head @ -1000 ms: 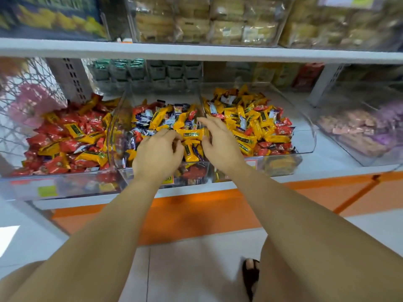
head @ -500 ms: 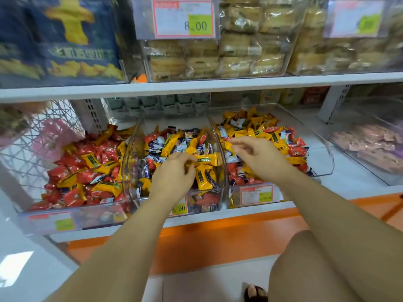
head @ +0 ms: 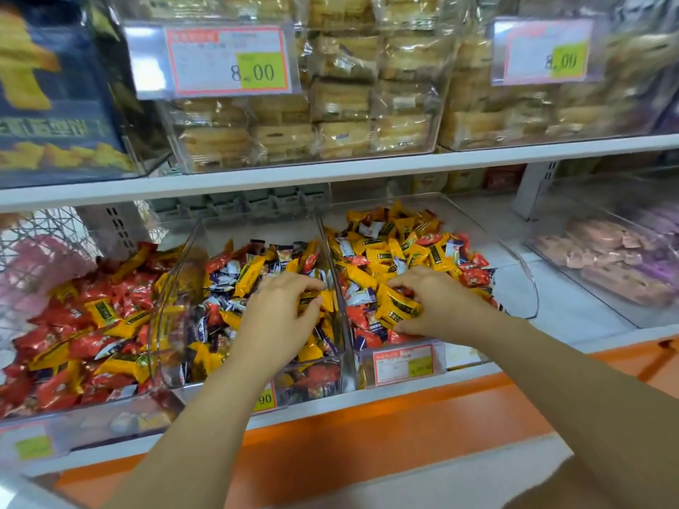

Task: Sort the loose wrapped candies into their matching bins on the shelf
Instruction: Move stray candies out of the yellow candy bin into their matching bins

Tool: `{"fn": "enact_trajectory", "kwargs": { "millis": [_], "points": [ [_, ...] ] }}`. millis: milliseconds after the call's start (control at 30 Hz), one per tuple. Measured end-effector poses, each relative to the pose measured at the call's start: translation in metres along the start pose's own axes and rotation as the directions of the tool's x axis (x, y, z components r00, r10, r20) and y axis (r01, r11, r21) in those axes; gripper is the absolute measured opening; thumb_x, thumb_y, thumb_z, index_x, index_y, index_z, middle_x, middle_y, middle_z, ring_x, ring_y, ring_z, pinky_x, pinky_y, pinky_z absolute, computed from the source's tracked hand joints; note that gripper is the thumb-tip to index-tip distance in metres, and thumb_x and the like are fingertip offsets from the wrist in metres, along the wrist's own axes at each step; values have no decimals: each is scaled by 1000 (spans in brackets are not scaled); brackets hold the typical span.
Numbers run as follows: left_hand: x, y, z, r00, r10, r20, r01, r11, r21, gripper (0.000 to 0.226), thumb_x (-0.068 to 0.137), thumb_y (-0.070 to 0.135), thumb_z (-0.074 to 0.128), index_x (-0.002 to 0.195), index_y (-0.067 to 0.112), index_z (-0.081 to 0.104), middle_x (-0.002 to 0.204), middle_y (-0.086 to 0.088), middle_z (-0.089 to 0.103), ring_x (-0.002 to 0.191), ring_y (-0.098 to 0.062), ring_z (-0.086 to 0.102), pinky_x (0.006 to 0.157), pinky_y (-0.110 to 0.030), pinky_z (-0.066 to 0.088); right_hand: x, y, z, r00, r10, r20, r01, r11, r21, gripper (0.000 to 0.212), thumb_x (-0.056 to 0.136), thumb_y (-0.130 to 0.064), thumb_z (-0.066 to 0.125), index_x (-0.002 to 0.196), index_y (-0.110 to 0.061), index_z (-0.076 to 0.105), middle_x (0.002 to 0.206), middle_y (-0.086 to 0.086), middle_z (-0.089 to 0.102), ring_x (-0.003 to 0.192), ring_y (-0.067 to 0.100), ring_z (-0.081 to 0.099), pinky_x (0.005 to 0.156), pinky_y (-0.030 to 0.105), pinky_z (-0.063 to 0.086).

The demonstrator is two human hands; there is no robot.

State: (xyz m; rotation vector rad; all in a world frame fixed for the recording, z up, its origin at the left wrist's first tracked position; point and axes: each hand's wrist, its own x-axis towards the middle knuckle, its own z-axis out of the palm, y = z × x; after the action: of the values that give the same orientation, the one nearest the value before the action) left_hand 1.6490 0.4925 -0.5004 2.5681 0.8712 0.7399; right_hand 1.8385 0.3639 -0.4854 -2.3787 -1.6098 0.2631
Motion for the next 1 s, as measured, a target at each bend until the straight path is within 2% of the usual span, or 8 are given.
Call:
{"fn": "enact_trajectory", "kwargs": {
  "millis": [300, 467, 533, 633, 733, 867, 933, 1000],
  "points": [
    [-1, -17, -6, 998, 62, -29, -62, 998, 5, 23, 93, 22, 56, 114, 26, 64, 114, 11, 56, 116, -11, 41, 96, -19, 26, -2, -9, -9, 979, 41, -201, 1, 979, 204, 48, 80, -20, 67, 126, -26, 54, 136, -5, 49, 121, 12, 47, 90, 23, 42],
    [-8, -27, -15, 992, 25, -121, -37, 994, -98, 21, 93, 19, 56, 110, 27, 65, 110, 19, 53, 113, -4, 44, 91, -11, 28, 6, -52, -12, 922, -70, -380, 192, 937, 292, 42, 86, -21, 61, 127, -29, 53, 121, -19, 49, 86, -9, 47, 75, 0, 30],
    [-11, -31, -21, 985, 12, -170, -34, 991, -131, 20, 93, 18, 56, 108, 28, 66, 107, 21, 54, 108, 0, 48, 87, -11, 33, 18, -76, -6, 909, -179, -377, 287, 924, 254, 44, 88, -22, 61, 130, -29, 51, 121, -18, 50, 100, -8, 43, 84, 1, 29],
    [-14, -34, -35, 969, -30, -244, -21, 979, -205, 19, 93, 19, 56, 105, 31, 63, 101, 26, 53, 90, 6, 53, 70, -5, 37, 38, -100, 2, 884, -241, -401, 353, 906, 234, 46, 90, -24, 61, 135, -27, 48, 133, -9, 51, 121, 4, 44, 103, 19, 35],
    [-15, -38, -41, 964, -62, -258, -4, 969, -249, 19, 93, 19, 55, 103, 34, 61, 98, 21, 55, 81, 0, 53, 60, -9, 40, 48, -95, 0, 888, -139, -438, 280, 919, 277, 41, 91, -20, 60, 131, -24, 53, 133, -7, 54, 123, 7, 46, 101, 17, 30],
    [-17, -40, -38, 980, -63, -190, 19, 974, -228, 19, 94, 20, 54, 108, 30, 63, 106, 18, 56, 92, 4, 54, 72, -8, 41, 49, -64, 2, 960, 8, -279, 85, 945, 317, 34, 92, -15, 58, 126, -20, 58, 123, -1, 62, 108, 10, 55, 93, 22, 41],
    [-15, -39, -36, 986, -53, -156, 20, 979, -203, 20, 94, 22, 54, 110, 30, 63, 108, 19, 55, 94, 1, 54, 81, -20, 46, 47, -53, 6, 980, 22, -199, 33, 962, 271, 37, 92, -15, 57, 129, -20, 55, 125, 1, 60, 112, 14, 54, 93, 26, 42],
    [-13, -40, -34, 993, -37, -113, 17, 985, -173, 21, 94, 25, 53, 111, 31, 63, 110, 21, 54, 91, 3, 53, 82, -16, 44, 47, -48, 8, 985, 28, -168, 7, 979, 205, 42, 93, -15, 57, 134, -21, 50, 127, 2, 59, 116, 16, 53, 93, 29, 44]
  ]
}}
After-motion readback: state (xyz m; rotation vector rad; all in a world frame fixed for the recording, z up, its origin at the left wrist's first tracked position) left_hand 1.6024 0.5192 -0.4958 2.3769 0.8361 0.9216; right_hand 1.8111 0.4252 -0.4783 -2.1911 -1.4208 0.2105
